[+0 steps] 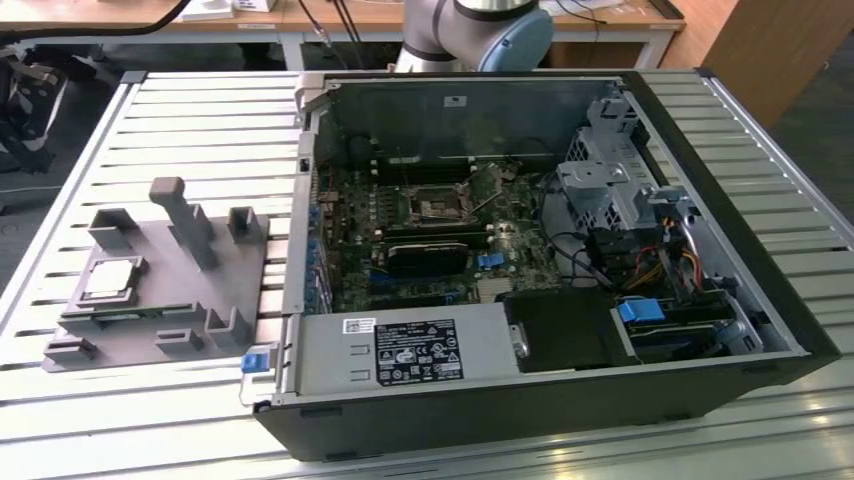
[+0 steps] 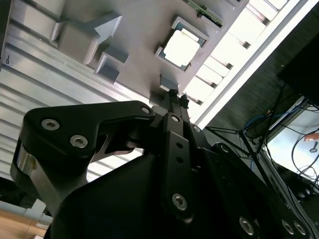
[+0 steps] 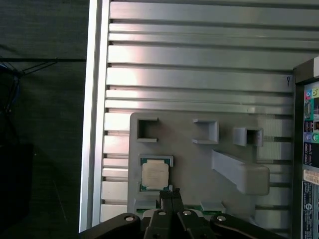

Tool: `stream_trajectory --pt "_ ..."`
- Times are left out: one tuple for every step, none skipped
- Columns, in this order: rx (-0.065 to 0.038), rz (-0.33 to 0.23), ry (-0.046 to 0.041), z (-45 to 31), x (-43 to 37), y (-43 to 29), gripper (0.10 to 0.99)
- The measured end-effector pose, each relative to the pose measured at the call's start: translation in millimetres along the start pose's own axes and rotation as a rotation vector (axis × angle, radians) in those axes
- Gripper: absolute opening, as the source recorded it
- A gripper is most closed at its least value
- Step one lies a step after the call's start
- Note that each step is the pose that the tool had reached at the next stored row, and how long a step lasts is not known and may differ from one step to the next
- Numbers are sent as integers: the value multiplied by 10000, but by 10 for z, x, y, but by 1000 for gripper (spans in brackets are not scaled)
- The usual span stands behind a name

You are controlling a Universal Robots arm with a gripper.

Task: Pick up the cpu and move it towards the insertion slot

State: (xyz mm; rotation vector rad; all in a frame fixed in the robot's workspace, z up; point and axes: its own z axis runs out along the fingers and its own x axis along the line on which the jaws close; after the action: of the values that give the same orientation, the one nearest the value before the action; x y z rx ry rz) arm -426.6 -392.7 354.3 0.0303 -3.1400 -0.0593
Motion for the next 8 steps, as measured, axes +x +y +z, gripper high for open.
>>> stream_trajectory --pt "0 0 -1 8 2 0 106" --pt "1 0 1 15 3 0 106" --pt "1 0 0 21 4 -1 106" --pt "1 0 1 27 5 -1 106" --pt "1 1 1 32 5 -1 106" --pt "1 1 0 39 6 -1 106" --pt "1 0 1 45 7 -1 106" --pt "1 0 0 51 7 -2 106"
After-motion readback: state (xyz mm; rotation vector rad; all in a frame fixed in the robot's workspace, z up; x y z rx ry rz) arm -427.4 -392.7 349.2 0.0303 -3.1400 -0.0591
